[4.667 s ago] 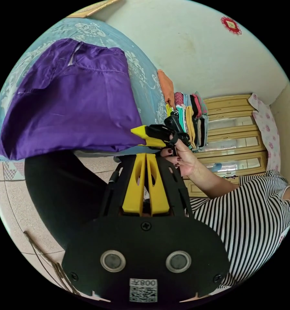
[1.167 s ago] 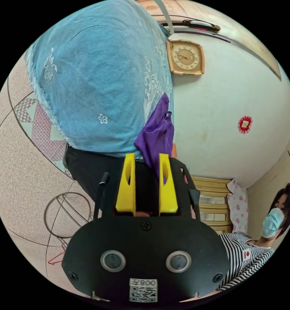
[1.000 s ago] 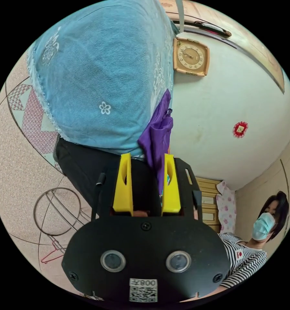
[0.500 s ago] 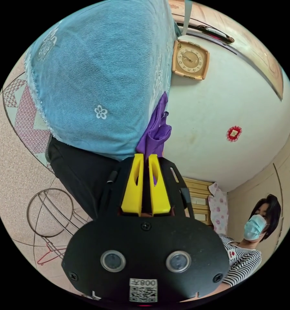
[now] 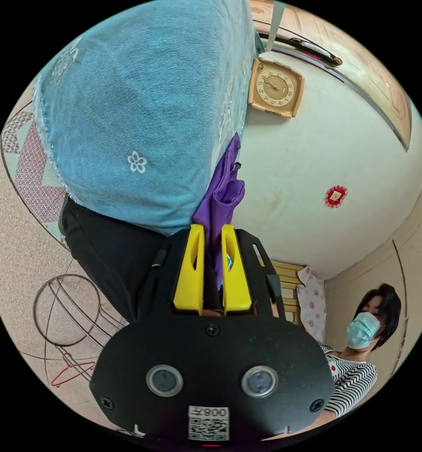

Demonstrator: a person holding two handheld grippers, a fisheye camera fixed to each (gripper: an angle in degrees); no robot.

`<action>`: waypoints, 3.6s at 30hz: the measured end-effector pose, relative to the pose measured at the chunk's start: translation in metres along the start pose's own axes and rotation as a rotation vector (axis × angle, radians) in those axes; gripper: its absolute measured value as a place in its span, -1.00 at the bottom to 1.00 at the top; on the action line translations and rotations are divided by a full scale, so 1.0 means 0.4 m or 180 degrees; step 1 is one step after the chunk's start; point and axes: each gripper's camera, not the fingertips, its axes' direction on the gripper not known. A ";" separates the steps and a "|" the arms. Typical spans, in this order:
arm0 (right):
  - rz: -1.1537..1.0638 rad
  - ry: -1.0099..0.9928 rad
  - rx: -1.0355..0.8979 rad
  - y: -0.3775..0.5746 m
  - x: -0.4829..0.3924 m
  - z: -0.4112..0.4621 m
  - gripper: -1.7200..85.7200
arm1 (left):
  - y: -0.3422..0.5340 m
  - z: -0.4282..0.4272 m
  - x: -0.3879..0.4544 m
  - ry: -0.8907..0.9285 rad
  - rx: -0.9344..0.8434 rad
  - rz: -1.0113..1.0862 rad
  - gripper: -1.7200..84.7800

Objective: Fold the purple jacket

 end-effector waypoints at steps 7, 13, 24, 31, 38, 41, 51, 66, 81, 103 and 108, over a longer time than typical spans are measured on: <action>-0.0004 -0.0033 -0.0130 -0.030 -0.032 0.007 -0.64 | -0.011 0.037 -0.015 0.0042 0.0031 -0.0043 -0.80; 0.0039 -0.0079 -0.0264 -0.046 -0.063 0.025 -0.66 | -0.024 0.074 -0.027 0.0011 0.0000 -0.0052 -0.82; -0.0152 -0.0382 -0.0188 0.011 -0.225 -0.043 -0.78 | -0.028 0.176 0.029 0.0019 -0.0086 0.0207 -0.85; -0.0172 -0.0759 -0.0184 0.039 -0.408 -0.086 -0.79 | -0.031 0.238 0.025 0.0263 0.0085 0.0193 -0.74; -0.0313 -0.0695 -0.0254 0.057 -0.571 -0.081 -0.80 | 0.016 0.319 -0.070 0.0491 0.0285 -0.0067 -0.68; -0.0319 -0.0699 -0.0241 0.082 -0.620 -0.079 -0.80 | 0.025 0.384 -0.118 0.0601 0.0273 -0.0147 -0.67; -0.0258 -0.0454 -0.0239 0.229 -0.729 -0.116 -0.80 | 0.017 0.609 -0.231 0.0311 0.0165 -0.0095 -0.89; -0.0477 -0.0625 -0.0178 0.660 -0.931 -0.355 -0.80 | 0.283 1.011 -0.319 0.0214 -0.0614 0.0672 -0.92; -0.1200 -0.1012 0.0356 0.776 -1.368 -0.691 -0.88 | 0.142 1.755 -0.280 0.0439 -0.0897 0.1610 -0.92; -0.2210 -0.0103 0.2188 1.275 -2.016 -1.799 -0.93 | 0.446 3.253 -0.547 0.1065 -0.2162 0.2676 -0.92; -0.1756 0.0073 0.2529 1.512 -1.880 -1.975 -0.93 | 0.618 3.510 -0.914 0.0553 -0.2718 0.2512 -0.92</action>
